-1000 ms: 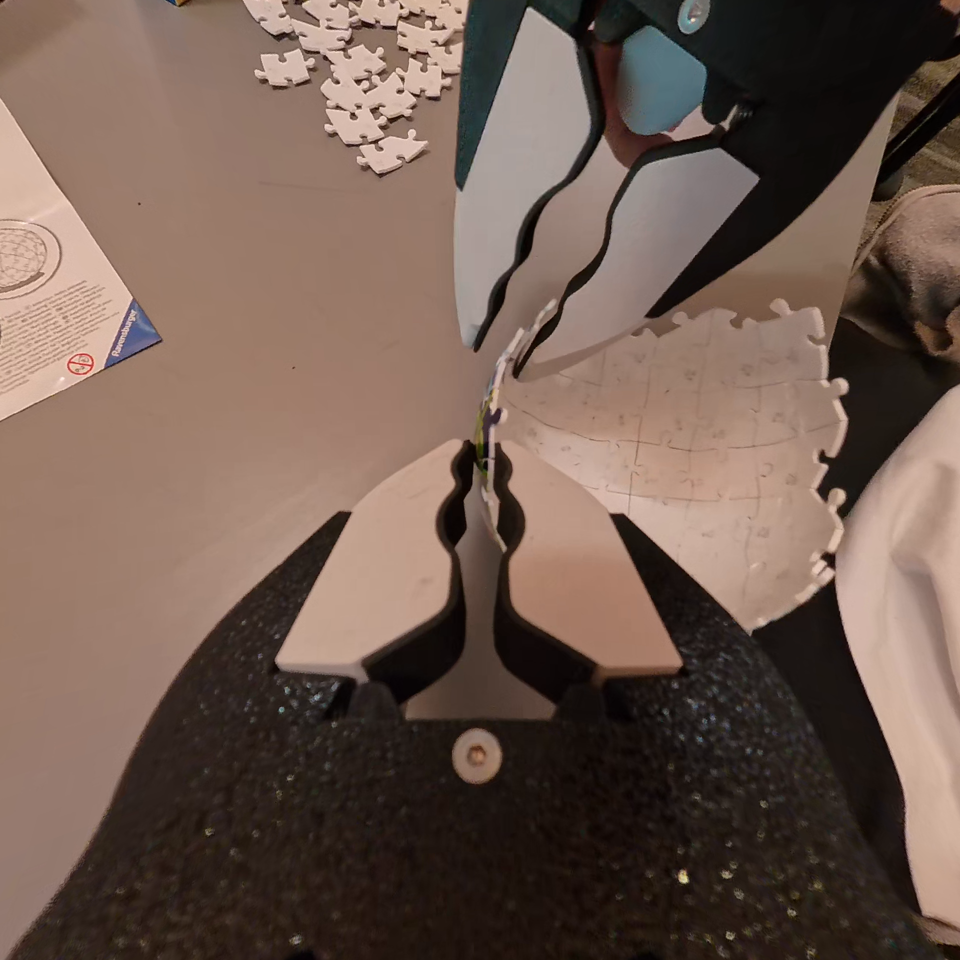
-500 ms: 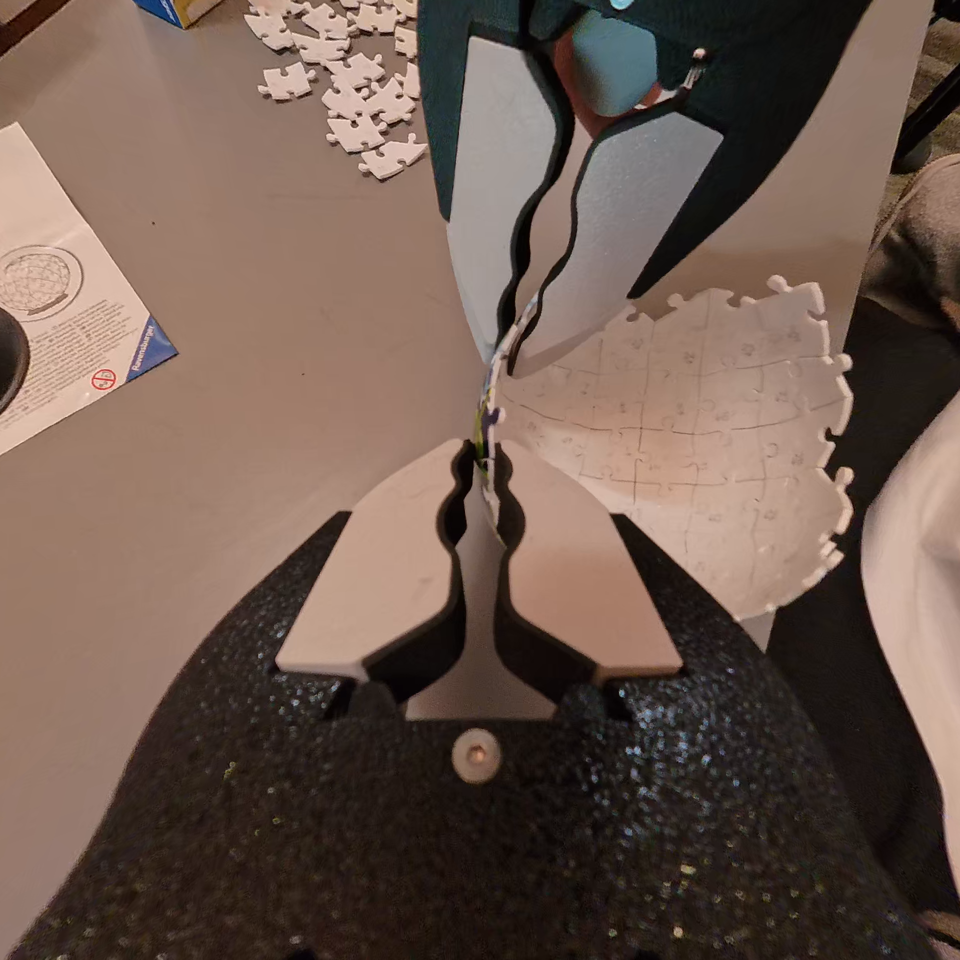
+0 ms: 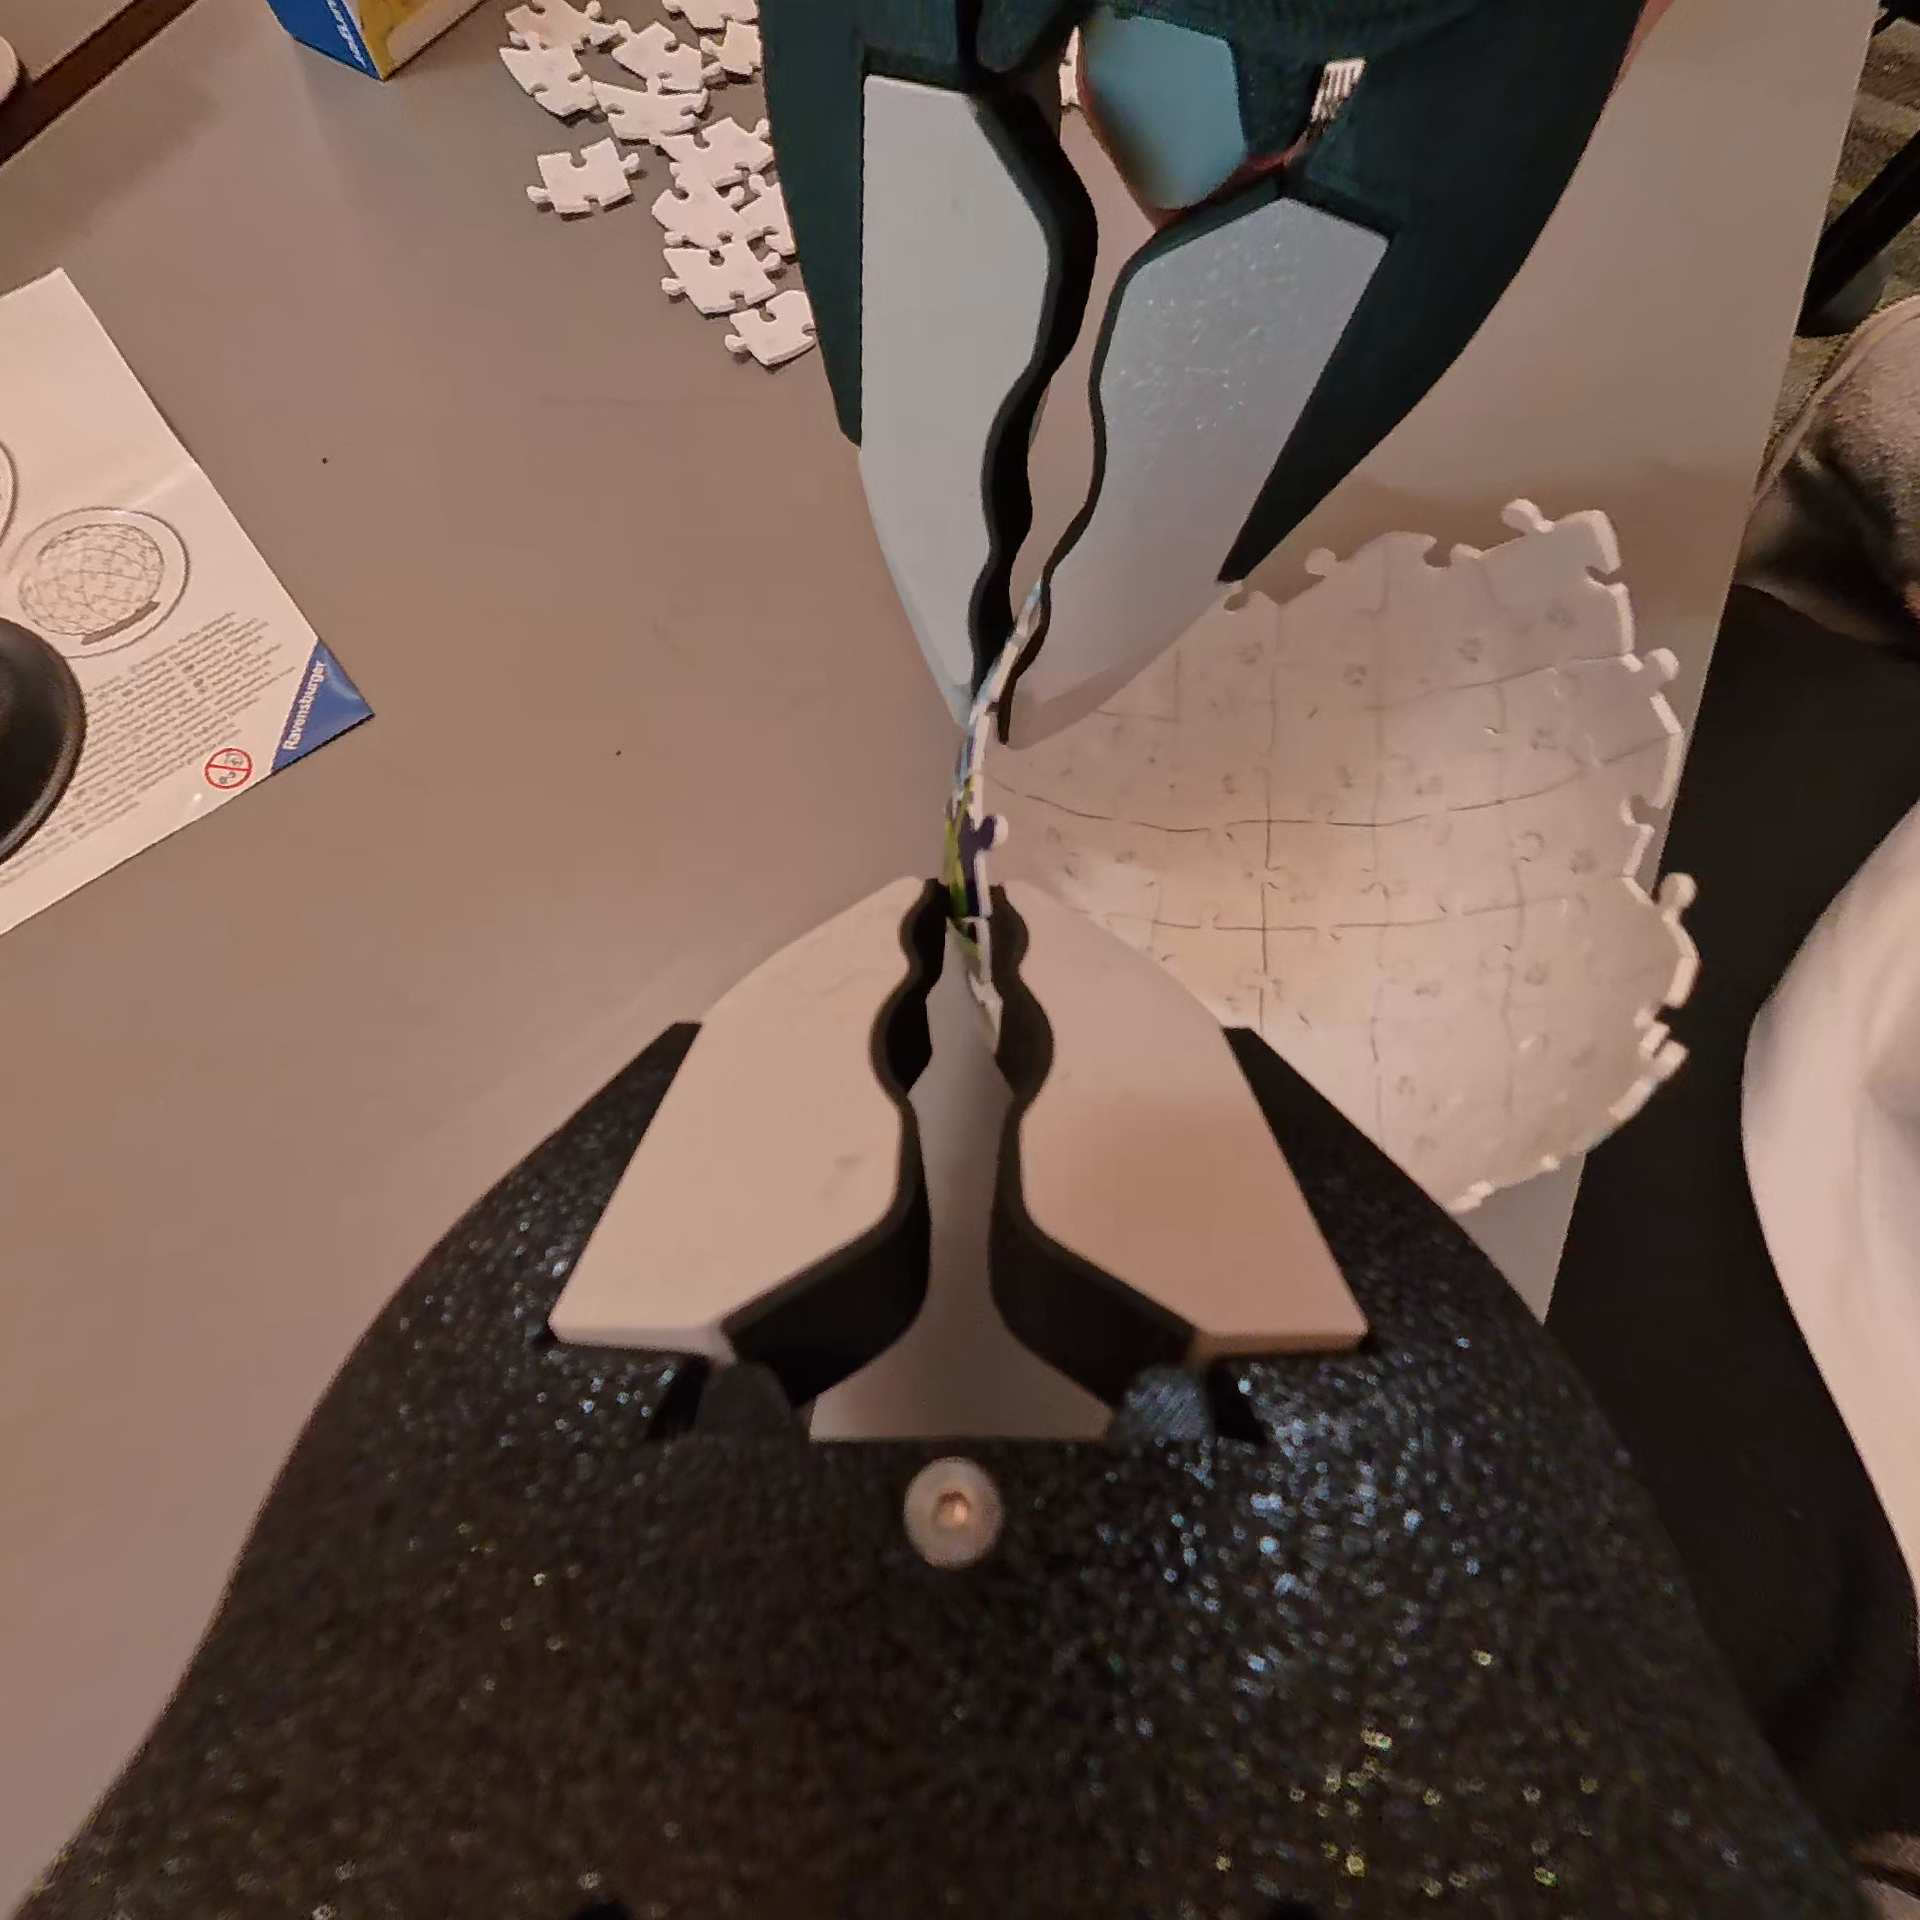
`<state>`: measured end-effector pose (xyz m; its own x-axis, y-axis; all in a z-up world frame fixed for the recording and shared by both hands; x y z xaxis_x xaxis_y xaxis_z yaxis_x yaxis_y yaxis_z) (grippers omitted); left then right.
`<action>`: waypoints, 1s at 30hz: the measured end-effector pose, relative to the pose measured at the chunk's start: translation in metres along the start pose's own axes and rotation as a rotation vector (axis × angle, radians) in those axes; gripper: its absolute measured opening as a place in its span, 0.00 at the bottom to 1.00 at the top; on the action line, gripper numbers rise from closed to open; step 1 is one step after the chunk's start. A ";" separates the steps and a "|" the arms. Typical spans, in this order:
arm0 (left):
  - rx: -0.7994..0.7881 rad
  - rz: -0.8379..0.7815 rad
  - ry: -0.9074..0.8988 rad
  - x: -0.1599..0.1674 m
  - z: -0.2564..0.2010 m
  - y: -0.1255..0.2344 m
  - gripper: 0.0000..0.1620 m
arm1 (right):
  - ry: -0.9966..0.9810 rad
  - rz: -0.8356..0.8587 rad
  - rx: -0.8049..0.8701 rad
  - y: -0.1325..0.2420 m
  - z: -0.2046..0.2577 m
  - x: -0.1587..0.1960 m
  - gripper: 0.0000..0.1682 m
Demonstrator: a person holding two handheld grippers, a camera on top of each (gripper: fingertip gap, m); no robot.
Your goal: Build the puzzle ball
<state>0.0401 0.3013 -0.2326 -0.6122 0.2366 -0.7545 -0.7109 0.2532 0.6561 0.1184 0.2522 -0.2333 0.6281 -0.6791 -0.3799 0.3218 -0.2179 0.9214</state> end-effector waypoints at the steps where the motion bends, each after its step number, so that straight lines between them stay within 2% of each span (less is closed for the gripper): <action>1: 0.004 0.001 0.002 0.000 0.000 0.000 0.04 | 0.004 0.004 -0.003 0.000 0.000 0.000 0.02; 4: 0.004 0.007 0.011 0.000 -0.001 -0.001 0.04 | 0.054 -0.005 -0.012 -0.001 0.003 0.001 0.04; 5: 0.003 0.002 0.017 -0.001 0.000 -0.001 0.03 | 0.066 -0.025 0.008 -0.002 0.004 0.000 0.09; 8: 0.001 -0.001 0.027 -0.001 0.001 0.000 0.03 | 0.065 -0.045 0.028 -0.003 0.005 -0.002 0.14; 11: -0.001 -0.001 0.045 0.000 0.002 0.001 0.03 | 0.049 -0.059 0.037 -0.005 0.004 -0.002 0.09; 16: -0.005 0.000 0.036 0.000 0.002 0.001 0.03 | 0.027 -0.072 0.030 -0.007 0.004 -0.002 0.09; 20: -0.005 -0.002 0.029 -0.001 0.002 0.001 0.03 | 0.009 -0.045 -0.007 -0.010 0.006 0.000 0.04; 26: -0.003 -0.006 0.024 -0.002 0.001 0.000 0.03 | -0.021 -0.026 -0.034 -0.008 0.004 0.000 0.04; 28: -0.003 -0.007 0.021 -0.002 0.000 0.000 0.03 | -0.021 -0.017 -0.015 -0.007 0.002 -0.001 0.10; 30: -0.005 -0.006 0.020 -0.003 0.000 0.000 0.03 | -0.013 -0.001 -0.012 -0.007 0.002 0.000 0.10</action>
<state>0.0416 0.3006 -0.2304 -0.6152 0.2159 -0.7583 -0.7158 0.2501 0.6520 0.1148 0.2524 -0.2395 0.6184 -0.6883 -0.3793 0.3310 -0.2096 0.9201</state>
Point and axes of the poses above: each gripper's, where its closed fingertips meet, y back along the fingers, x out of its underside, z = x × y across the jaws, the point moved 5 cm from there along y, back along the fingers, and after that the axes turned 4 degrees about -x, right-handed, at the moved point
